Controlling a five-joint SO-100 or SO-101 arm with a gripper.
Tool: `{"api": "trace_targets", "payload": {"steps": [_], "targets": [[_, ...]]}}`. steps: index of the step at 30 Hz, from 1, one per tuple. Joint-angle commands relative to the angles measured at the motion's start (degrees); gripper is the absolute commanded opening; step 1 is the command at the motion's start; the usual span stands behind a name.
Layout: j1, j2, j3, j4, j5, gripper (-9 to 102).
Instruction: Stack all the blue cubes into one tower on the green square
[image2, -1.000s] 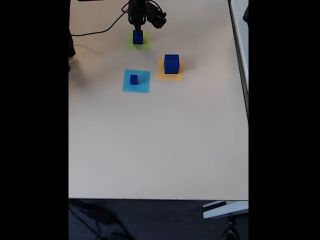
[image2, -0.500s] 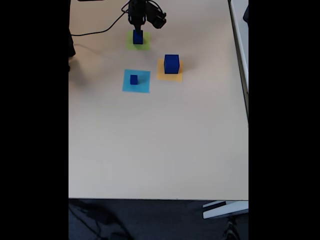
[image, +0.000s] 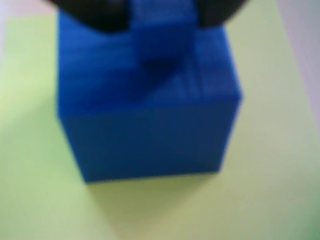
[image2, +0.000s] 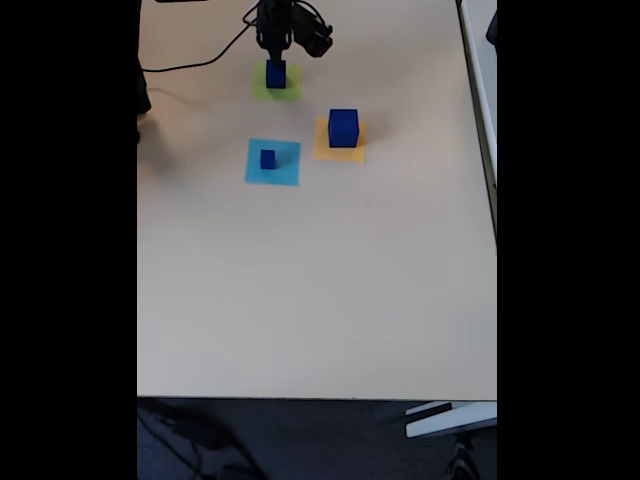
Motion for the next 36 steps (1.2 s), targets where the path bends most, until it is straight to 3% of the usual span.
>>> {"api": "trace_targets", "payload": {"steps": [1,16,26,36], "targets": [[0.44,2.81,-1.76,-0.79,-0.62,6],[0.18,3.08,-3.69,-0.79,-2.64,19],[1.32,4.22,-15.38,0.09,-9.76,30],[11.95,13.01,-12.48,0.09,-21.27,36]]}}
